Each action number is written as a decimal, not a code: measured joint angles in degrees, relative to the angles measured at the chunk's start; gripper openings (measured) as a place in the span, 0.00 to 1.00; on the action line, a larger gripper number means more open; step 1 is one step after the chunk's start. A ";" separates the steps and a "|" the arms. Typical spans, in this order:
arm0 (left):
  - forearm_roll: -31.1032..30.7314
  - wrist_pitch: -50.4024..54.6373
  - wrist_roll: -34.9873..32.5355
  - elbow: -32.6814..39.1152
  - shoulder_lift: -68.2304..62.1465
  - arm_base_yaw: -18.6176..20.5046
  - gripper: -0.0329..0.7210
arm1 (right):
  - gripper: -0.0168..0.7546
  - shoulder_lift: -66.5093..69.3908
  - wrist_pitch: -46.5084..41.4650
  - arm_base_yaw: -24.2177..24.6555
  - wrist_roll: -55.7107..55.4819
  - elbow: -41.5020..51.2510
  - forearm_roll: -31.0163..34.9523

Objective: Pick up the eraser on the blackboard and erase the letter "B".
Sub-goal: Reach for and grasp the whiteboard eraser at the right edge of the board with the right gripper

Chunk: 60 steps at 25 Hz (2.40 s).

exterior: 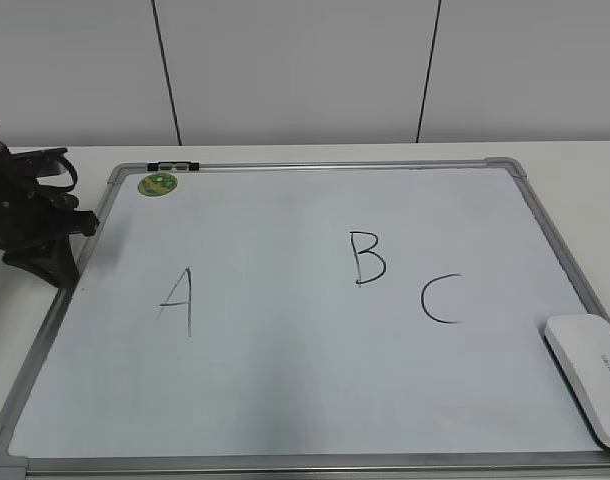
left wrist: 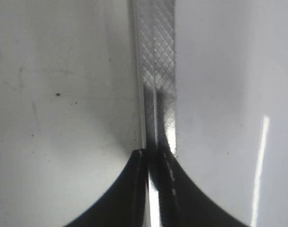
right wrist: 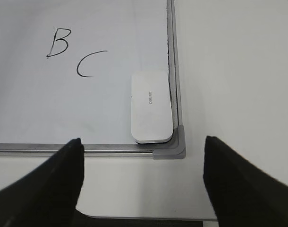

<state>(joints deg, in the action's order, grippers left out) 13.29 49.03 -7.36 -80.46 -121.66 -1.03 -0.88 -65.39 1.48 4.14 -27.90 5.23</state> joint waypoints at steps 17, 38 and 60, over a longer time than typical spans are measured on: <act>0.00 0.13 0.10 0.00 -0.05 0.00 0.09 | 0.78 11.16 0.24 0.00 0.00 -6.79 1.10; 0.08 0.17 0.10 0.00 -0.05 0.00 0.09 | 0.87 52.50 15.26 0.00 9.11 -7.50 4.10; 0.08 0.26 0.10 0.00 -0.05 0.00 0.09 | 0.88 83.43 30.37 0.00 13.54 -10.80 5.04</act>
<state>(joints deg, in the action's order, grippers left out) 13.37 49.29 -7.26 -80.46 -121.71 -1.03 82.55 -35.01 1.48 17.69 -38.70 10.27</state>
